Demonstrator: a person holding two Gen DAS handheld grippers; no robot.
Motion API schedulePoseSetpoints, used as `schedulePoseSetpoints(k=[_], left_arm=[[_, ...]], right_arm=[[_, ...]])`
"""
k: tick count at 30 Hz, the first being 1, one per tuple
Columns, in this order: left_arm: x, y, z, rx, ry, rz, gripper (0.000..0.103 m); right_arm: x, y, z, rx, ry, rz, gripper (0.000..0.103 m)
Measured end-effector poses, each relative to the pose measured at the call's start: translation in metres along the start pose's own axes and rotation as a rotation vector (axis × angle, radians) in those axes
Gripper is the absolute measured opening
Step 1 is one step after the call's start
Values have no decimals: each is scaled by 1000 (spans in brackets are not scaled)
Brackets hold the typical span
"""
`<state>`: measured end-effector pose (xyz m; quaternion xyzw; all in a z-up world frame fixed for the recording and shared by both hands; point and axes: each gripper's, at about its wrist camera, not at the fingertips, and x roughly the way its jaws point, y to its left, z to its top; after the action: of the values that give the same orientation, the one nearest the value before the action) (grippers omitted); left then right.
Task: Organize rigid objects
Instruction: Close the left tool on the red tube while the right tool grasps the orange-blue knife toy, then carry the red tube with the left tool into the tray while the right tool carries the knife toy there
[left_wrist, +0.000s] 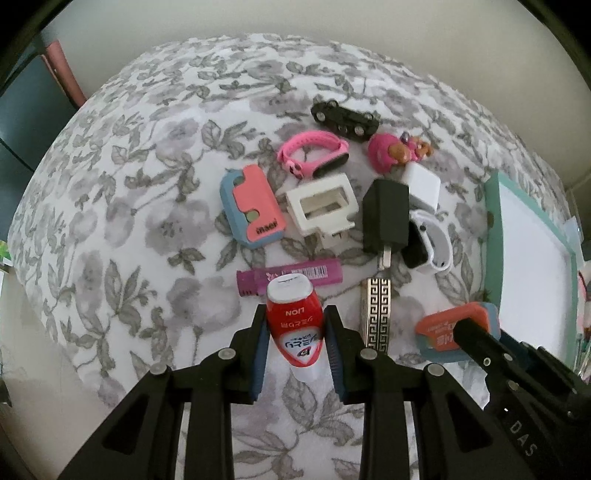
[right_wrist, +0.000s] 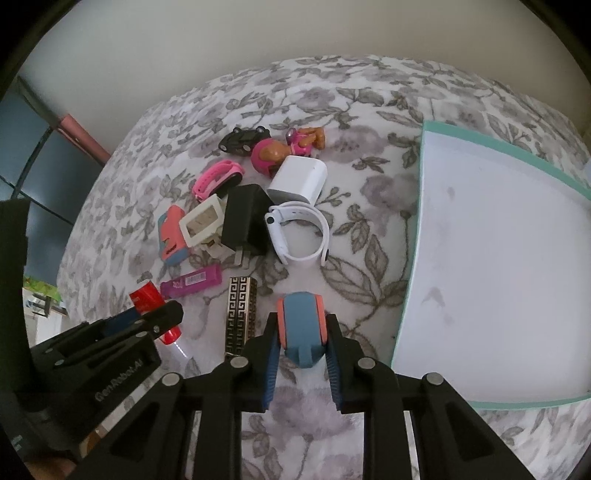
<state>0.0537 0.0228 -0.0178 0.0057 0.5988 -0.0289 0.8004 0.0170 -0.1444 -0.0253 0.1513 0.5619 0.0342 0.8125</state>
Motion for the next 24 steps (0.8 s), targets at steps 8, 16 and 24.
schedulePoseSetpoints(k=[8, 16, 24], left_arm=[[-18, 4, 8, -21, -31, -18, 30], [-43, -41, 27, 33, -99, -49, 30], [-47, -126, 34, 150, -112, -101, 30]], right_arm=[[-14, -4, 2, 24, -46, 26, 24], [-58, -20, 8, 41, -204, -41, 24], [-71, -81, 12, 193, -244, -100, 24]])
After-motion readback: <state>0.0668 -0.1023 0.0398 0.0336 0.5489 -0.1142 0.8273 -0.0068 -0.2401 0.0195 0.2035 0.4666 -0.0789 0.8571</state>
